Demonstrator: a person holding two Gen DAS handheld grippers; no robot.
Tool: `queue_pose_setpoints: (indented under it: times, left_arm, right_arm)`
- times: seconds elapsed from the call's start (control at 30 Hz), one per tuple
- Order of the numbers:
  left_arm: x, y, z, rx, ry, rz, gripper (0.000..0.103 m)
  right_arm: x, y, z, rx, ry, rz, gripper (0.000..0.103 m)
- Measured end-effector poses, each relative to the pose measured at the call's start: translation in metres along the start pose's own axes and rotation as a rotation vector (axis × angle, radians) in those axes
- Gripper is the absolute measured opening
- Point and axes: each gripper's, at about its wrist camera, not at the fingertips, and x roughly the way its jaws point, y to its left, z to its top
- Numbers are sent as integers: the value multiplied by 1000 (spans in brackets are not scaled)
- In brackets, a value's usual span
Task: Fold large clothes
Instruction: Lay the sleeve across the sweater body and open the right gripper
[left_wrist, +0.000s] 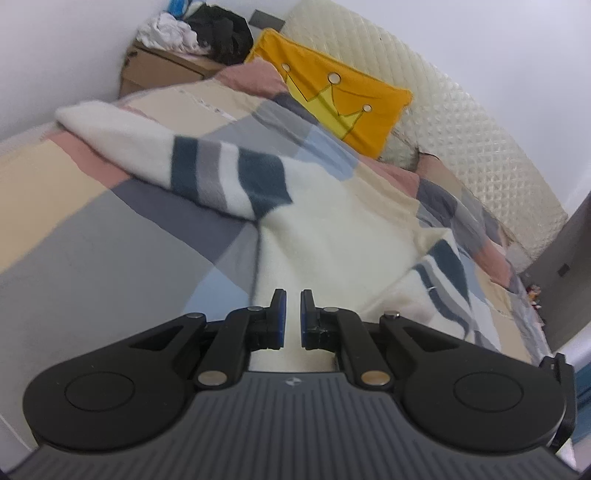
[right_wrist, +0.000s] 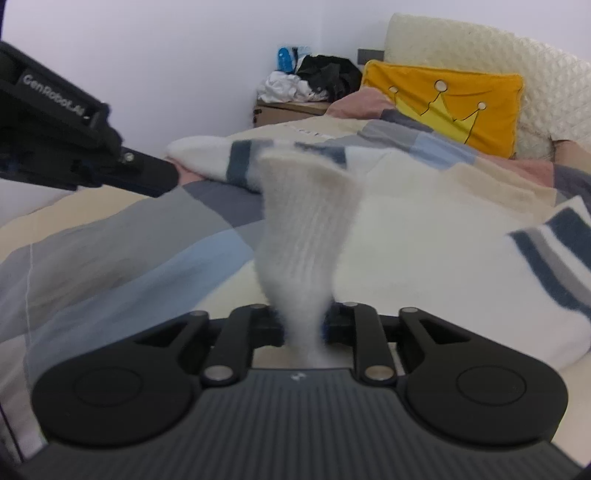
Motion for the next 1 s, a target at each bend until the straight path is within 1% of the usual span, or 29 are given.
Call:
queue_pose_setpoints:
  times: [0.03,0.07,0.1,0.13,0.17,0.2,0.23,0.4,0.53,0.57,0.67,0.73,0.77,0.8,0.87,0.93,1.0]
  left_arm:
    - [3,1,-1,-7,9,-15,7]
    - [4,1,-2,-15,13,-27,7]
    - [6,2,-3,-25,16,-41,8]
    - [7,3,-3,-36,21,-52,13]
    - [8,3,-4,-44,22,-62,28]
    - [9,4,-5,-54,22,-70,38]
    - [11,4,-6,-60,24,-77,39]
    - [21,-1,-11,-50,57,-101,39]
    - [24,-8,-18,-38,86,-124,39]
    - [25,-11,-19,-29,91,-120,39]
    - [30,-19,-27,3,116,-87,39]
    - [38,-23,-34,21,149,-61,38]
    - [41,-24,-38,32,163,-49,35]
    - [44,-26,-41,45,178,-35,28]
    - [49,-31,-49,90,202,2,20]
    - [54,-34,-55,131,212,43,19]
    - [61,-35,-61,152,227,80,16]
  right_arm:
    - [2,1,-1,6,15,22,40]
    - [2,2,-1,8,21,36,53]
    - [1,4,-3,11,22,49,63]
    - [-3,4,-4,13,23,57,66]
    - [-6,4,-5,16,27,65,67]
    - [-8,3,-6,21,33,73,67]
    - [-13,2,-7,29,36,78,67]
    - [-37,-17,-8,97,50,99,67]
    - [-60,-37,-15,148,37,85,67]
    - [-64,-42,-17,167,31,82,67]
    - [-65,-54,-20,240,20,62,67]
    - [-57,-58,-20,251,20,36,67]
    - [-51,-60,-20,250,21,15,67]
    - [-45,-61,-20,250,27,-4,66]
    - [-36,-66,-22,254,31,-28,66]
    - [-27,-69,-26,252,30,-31,62]
    - [-17,-70,-32,236,59,-30,60]
